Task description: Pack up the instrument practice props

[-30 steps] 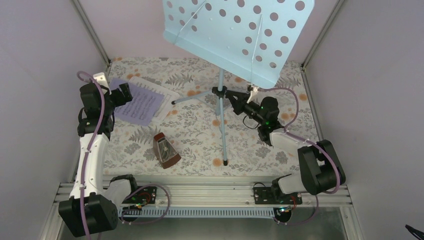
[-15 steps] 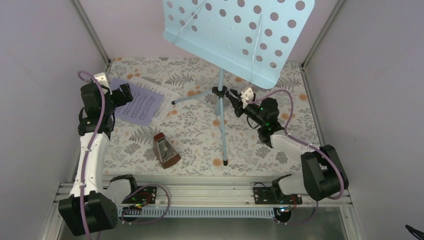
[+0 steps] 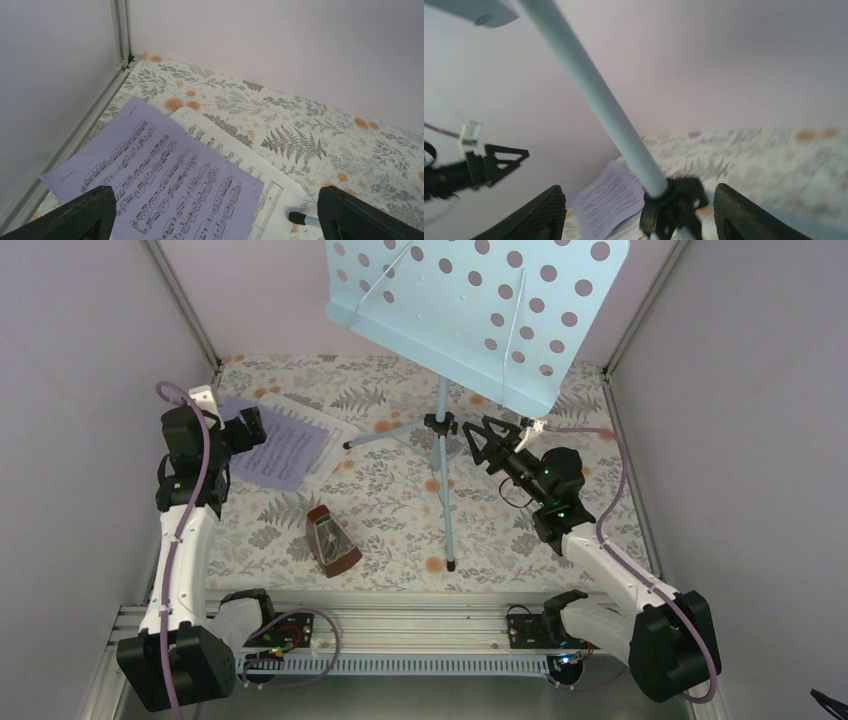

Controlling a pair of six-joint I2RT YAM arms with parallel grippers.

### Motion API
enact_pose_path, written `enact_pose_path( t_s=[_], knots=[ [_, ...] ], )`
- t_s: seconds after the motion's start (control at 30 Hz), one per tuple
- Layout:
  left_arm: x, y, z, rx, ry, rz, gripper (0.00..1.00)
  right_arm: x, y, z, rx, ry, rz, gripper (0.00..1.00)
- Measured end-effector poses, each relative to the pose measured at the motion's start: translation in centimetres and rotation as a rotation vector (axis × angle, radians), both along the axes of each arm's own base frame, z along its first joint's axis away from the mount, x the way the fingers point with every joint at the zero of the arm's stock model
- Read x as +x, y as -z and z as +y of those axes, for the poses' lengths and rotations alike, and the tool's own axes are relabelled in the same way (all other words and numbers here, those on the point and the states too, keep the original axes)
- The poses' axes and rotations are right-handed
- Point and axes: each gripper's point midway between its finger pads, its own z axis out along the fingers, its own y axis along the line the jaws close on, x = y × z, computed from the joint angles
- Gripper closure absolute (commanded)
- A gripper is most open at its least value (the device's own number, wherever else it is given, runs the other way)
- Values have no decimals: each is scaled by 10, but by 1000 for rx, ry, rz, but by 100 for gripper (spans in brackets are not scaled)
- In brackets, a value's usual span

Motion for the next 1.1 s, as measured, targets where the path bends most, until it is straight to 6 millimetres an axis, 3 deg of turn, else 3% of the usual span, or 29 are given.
enact_pose_path(
  t_s=[0.2, 0.43, 0.6, 0.83, 1.1],
  knots=[
    [0, 0, -1, 0, 5, 0, 0, 1, 26, 2, 271, -29, 456, 26],
    [0, 0, -4, -3, 15, 0, 0, -3, 15, 3, 522, -55, 702, 26],
    [0, 1, -6, -4, 19, 1, 0, 1, 28, 7, 659, -56, 886, 28],
    [1, 1, -8, -5, 27, 2, 0, 16, 41, 14, 749, -24, 1047, 30],
    [1, 1, -9, -8, 34, 1, 0, 19, 46, 16, 849, -17, 1152, 30]
  ],
)
